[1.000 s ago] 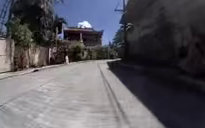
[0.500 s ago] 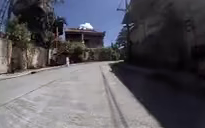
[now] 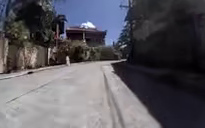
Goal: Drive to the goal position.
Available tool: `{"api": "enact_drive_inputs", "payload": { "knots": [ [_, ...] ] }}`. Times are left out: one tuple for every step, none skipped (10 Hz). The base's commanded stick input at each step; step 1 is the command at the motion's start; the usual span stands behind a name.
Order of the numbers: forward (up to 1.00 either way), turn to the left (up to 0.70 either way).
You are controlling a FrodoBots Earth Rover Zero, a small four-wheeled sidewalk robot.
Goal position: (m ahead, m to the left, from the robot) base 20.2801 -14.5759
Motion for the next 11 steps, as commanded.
{"api": "enact_drive_inputs", "payload": {
  "knots": [
    [1.00, 0.00],
    [1.00, 0.00],
    [1.00, 0.00],
    [1.00, 0.00],
    [1.00, 0.00],
    [1.00, 0.00],
    [1.00, 0.00],
    [1.00, 0.00],
    [1.00, 0.15],
    [1.00, 0.06],
    [1.00, 0.01]
  ]
}}
